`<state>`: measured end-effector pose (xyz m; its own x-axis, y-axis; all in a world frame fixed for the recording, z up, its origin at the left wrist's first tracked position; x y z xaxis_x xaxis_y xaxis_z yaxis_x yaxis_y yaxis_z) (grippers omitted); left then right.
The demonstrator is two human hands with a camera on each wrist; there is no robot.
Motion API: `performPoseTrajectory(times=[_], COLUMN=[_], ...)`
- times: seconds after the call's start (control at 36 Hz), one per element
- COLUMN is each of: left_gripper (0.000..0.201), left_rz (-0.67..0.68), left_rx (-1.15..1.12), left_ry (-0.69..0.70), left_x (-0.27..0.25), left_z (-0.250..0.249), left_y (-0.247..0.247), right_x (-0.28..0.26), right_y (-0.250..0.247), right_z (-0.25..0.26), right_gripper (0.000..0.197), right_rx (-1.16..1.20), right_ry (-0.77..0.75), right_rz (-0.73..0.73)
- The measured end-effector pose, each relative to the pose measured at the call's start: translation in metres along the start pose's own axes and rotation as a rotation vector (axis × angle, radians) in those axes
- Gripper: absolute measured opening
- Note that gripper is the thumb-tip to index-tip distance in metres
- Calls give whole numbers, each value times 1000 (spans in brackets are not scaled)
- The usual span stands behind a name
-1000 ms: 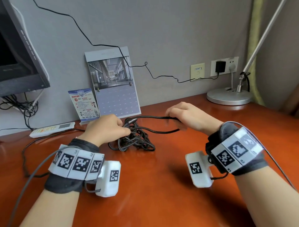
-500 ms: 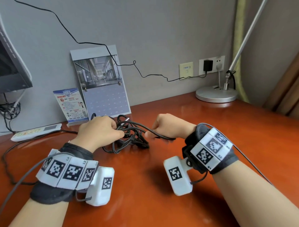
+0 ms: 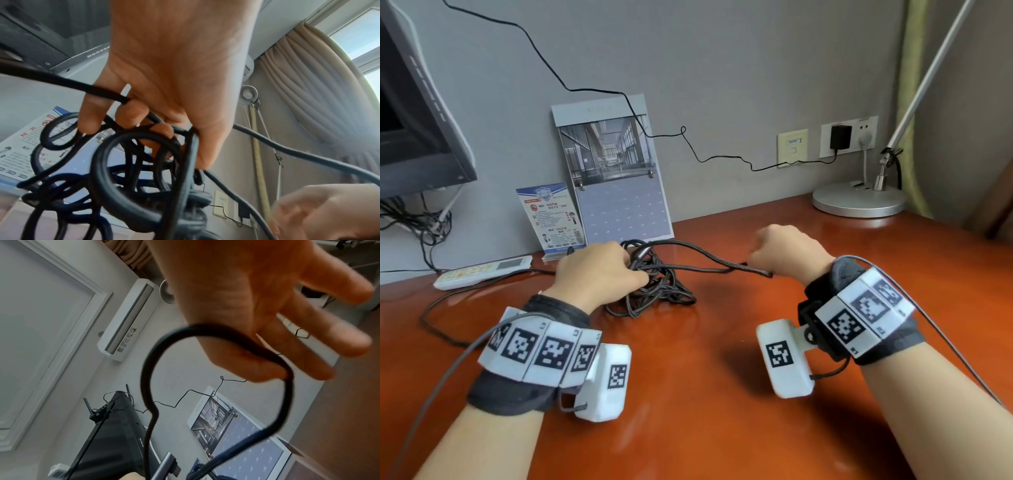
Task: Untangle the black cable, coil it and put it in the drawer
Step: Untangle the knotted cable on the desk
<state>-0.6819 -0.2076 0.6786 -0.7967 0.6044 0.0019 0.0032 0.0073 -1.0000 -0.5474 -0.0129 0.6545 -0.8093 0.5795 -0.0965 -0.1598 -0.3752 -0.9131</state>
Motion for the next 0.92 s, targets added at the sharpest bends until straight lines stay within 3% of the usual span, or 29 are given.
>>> performPoseTrajectory(times=[0.06, 0.11, 0.19, 0.28, 0.36, 0.47, 0.61, 0.75, 0.83, 0.92], left_gripper=[32, 32, 32, 31, 31, 34, 34, 31, 39, 41], left_rz=[-19, -34, -21, -15, -11, 8, 17, 88, 108, 111], left_rx=[41, 77, 83, 78, 79, 28, -27, -126, -134, -125], left_ry=[11, 19, 26, 29, 22, 18, 4, -55, -79, -73], left_x=[-3, -5, -6, -5, -5, -4, -2, 3, 5, 5], left_z=[-5, -10, -15, -16, -14, -11, -6, 19, 33, 35], left_y=[-2, -3, -2, 0, 0, 2, 1, 3, 5, 6], right_x=[3, -1, -11, -16, -15, -13, -12, -9, -4, 3], right_y=[12, 19, 26, 37, 37, 23, 7, -30, -42, -34], right_z=[10, 24, 44, 55, 61, 58, 52, 5, -33, -44], right_gripper=[49, 57, 46, 34, 14, 31, 22, 24, 26, 25], right_rx=[-49, -26, 19, 25, 44, 19, -33, 53, 175, 192], right_ry=[-158, -338, -533, -591, -641, -554, -442, -134, 24, 89], right_rz=[97, 159, 204, 263, 181, -17, -210, -516, -564, -486])
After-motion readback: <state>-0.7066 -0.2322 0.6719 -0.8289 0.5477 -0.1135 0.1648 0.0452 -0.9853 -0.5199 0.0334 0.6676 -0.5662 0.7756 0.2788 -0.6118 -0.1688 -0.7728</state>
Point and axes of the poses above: each hand's wrist, its own x-axis towards the middle knuckle, its own y-axis out of the palm, z = x × y, the point moved 7 cm from there along x, towards the middle knuckle, and after that the axes turned 12 degrees about z, right-handed, at the moved point
